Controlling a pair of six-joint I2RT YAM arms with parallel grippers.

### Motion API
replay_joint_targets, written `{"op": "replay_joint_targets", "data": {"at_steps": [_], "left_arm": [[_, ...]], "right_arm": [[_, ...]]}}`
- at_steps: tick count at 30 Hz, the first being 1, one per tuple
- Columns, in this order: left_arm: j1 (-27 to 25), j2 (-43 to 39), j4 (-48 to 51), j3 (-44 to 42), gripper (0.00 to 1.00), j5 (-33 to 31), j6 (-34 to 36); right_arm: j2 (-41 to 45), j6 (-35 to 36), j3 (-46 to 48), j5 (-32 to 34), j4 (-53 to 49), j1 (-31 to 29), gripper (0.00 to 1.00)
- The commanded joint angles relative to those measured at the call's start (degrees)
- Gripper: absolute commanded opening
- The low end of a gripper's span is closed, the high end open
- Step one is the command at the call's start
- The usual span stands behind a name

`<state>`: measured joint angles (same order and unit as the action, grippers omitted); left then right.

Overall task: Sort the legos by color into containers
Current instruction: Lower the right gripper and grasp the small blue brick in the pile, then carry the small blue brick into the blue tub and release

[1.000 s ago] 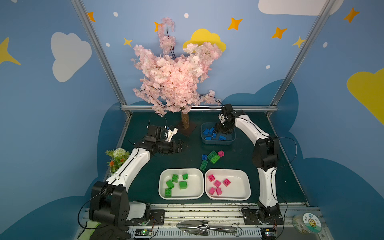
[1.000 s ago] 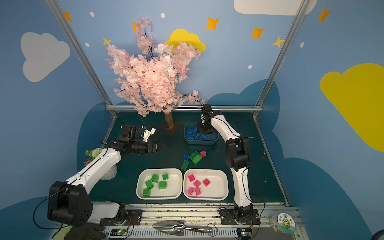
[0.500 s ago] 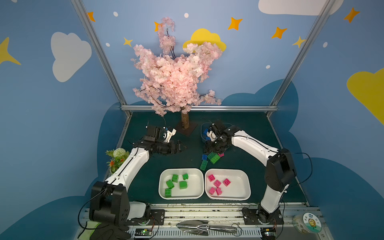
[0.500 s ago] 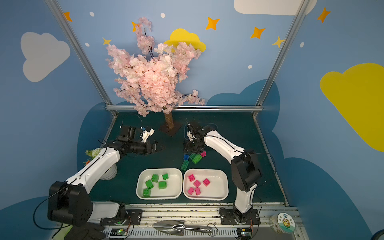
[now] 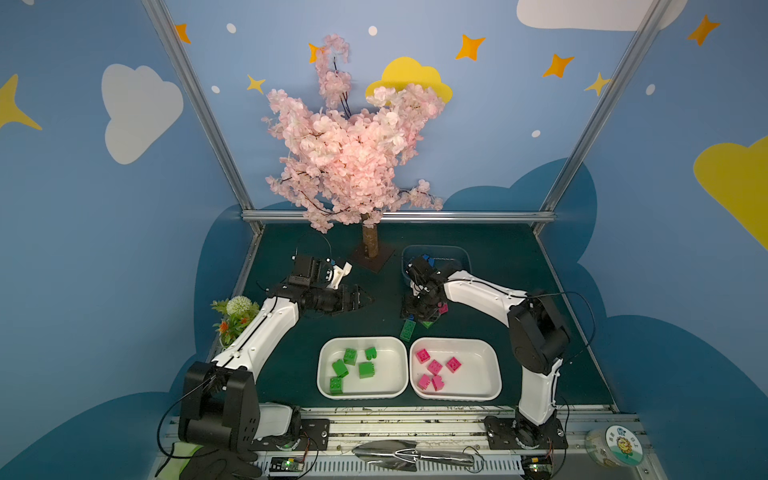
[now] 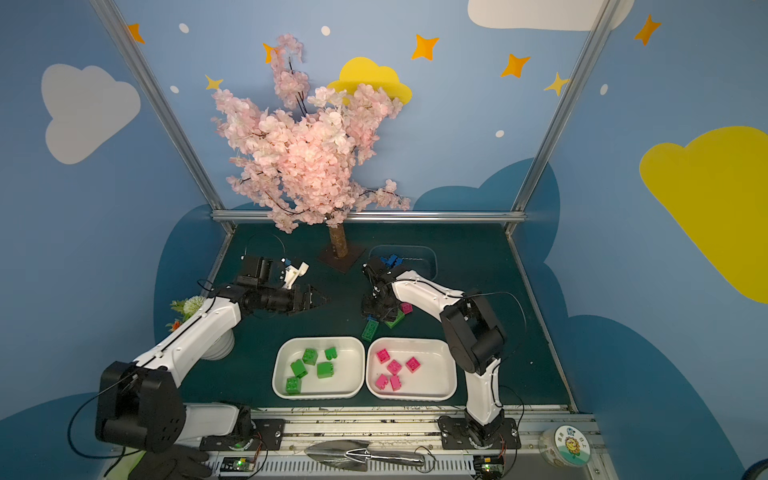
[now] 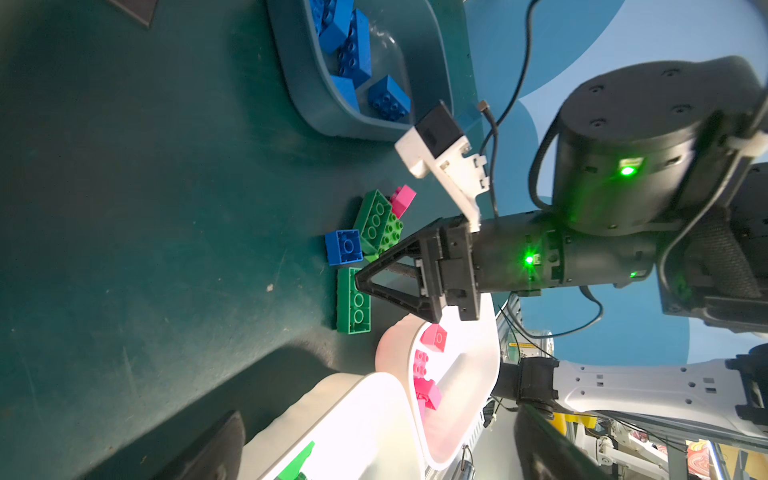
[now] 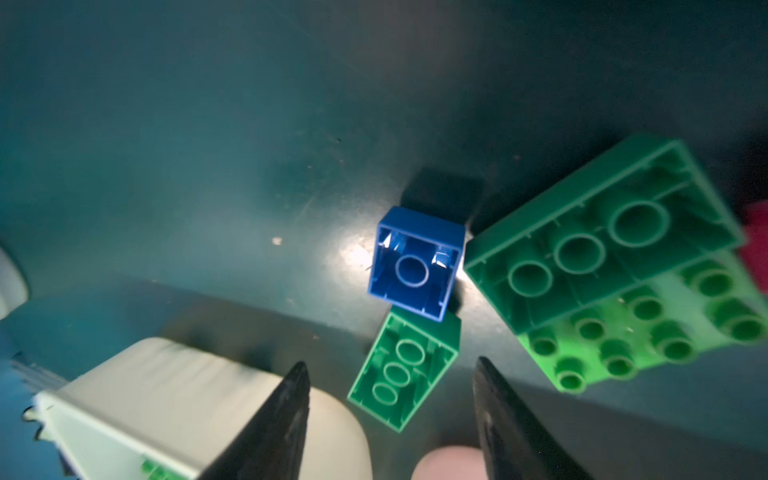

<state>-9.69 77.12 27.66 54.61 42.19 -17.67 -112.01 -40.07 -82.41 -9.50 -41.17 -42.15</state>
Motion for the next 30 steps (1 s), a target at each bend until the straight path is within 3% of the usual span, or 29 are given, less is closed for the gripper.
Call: {"op": "replay_joint_targets", "data": {"at_steps": [1, 11, 20, 24, 30], "left_arm": [[0.54, -1.61, 0.84, -0.38, 0.99, 0.08, 1.68], [0.62, -1.46, 0.79, -0.82, 0.99, 0.16, 2.09], [0.64, -1.32, -0.09, -1.15, 0.99, 0.7, 1.54], [0.64, -1.45, -0.69, -1.25, 0.99, 1.1, 1.11], [0.56, -0.97, -1.62, -0.69, 0.99, 2.58, 0.07]], "right_arm": [[-1.62, -0.4, -2.45, 3.97, -1.58, -0.55, 0.62], [-7.27, 1.84, -7.37, 5.96, -2.04, -0.56, 0.55], [-10.54, 3.08, -10.3, 9.57, -4.89, -1.24, 0.37], [-7.54, 4.27, -10.02, 10.05, -4.69, -0.72, 0.25], [1.69, 6.21, -9.42, 11.03, -6.11, 2.17, 0.23]]}}
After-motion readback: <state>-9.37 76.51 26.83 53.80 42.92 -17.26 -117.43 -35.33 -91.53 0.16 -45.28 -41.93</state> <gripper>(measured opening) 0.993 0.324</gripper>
